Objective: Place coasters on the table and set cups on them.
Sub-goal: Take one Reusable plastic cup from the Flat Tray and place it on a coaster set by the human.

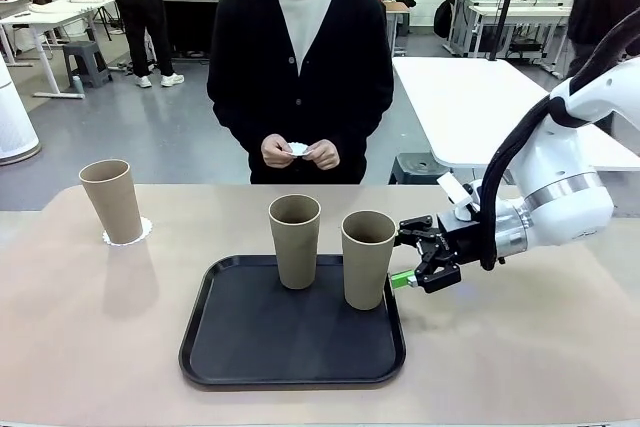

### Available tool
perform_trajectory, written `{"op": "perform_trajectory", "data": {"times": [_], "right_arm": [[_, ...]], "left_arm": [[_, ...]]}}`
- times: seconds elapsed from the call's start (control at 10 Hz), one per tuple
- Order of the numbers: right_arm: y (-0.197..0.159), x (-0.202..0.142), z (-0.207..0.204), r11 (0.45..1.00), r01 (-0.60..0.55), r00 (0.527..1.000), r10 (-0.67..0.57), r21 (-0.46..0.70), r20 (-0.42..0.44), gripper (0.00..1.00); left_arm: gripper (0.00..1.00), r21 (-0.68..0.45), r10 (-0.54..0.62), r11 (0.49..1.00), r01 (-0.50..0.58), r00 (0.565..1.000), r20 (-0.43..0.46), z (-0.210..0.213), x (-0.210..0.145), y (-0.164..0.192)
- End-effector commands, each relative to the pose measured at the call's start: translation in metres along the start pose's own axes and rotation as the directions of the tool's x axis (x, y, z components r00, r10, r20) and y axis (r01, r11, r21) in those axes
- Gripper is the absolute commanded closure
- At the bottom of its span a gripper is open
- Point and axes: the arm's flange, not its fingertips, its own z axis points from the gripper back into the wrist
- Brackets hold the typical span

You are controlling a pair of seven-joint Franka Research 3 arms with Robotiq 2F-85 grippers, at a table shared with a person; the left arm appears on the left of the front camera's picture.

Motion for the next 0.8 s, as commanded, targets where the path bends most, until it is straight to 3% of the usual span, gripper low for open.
{"op": "perform_trajectory", "data": {"times": [0.0,0.7], "right_arm": [[-0.006,-0.004,-0.011,1.0,-0.019,1.0,0.019,-0.018,0.005,0.0],[-0.009,-0.004,-0.027,0.999,-0.03,0.999,0.031,-0.011,0.019,0.0]], "left_arm": [[0.0,-0.007,0.004,1.0,-0.004,1.0,0.004,0.002,0.0,-0.003],[0.0,-0.007,0.004,1.0,-0.004,1.0,0.004,0.002,0.0,-0.003]]}}
